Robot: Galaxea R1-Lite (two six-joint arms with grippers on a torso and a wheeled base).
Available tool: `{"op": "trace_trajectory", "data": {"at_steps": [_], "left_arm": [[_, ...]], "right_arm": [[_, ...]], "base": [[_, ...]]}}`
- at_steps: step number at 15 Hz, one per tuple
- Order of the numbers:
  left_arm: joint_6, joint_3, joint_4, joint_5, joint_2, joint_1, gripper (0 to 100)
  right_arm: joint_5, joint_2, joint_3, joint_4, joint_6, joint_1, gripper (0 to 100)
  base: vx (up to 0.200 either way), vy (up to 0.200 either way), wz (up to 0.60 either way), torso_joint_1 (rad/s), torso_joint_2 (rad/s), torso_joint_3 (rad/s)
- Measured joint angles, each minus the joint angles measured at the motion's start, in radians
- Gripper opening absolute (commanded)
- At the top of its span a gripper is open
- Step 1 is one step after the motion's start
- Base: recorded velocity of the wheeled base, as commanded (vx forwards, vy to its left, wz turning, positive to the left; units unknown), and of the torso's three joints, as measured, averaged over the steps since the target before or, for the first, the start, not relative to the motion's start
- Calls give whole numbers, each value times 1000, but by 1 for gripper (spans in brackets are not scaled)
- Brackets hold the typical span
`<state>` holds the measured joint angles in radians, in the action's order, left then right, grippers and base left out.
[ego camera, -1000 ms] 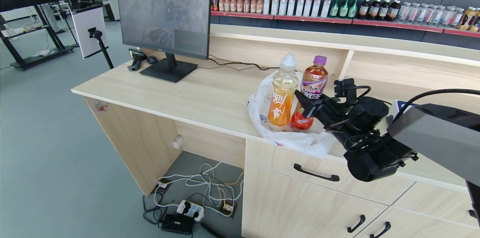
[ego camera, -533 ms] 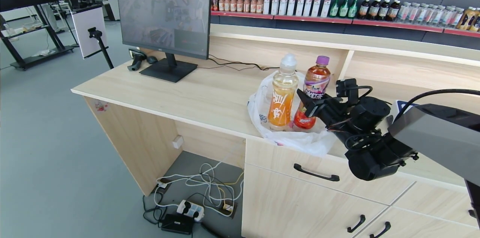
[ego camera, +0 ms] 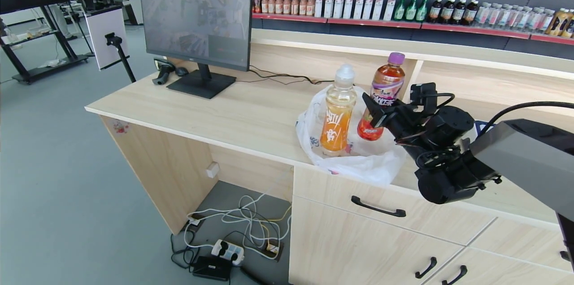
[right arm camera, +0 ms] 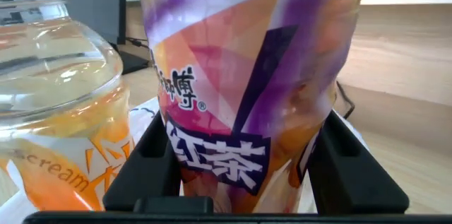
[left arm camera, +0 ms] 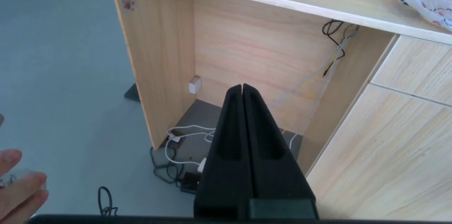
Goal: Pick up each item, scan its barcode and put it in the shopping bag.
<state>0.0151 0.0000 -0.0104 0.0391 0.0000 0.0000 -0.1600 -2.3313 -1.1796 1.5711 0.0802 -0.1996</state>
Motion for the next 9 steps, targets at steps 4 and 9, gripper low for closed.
{"op": "trace_trajectory", "data": {"at_steps": [4, 9], "left_arm": [[0, 0, 0, 0, 0, 0, 0], [0, 0, 0, 0, 0, 0, 0]], "right_arm": [[-17, -21, -11, -2, -41, 27, 0], [-21, -36, -5, -2, -70, 16, 0]], "base": [[0, 0, 0, 0, 0, 0], [0, 0, 0, 0, 0, 0]]}}
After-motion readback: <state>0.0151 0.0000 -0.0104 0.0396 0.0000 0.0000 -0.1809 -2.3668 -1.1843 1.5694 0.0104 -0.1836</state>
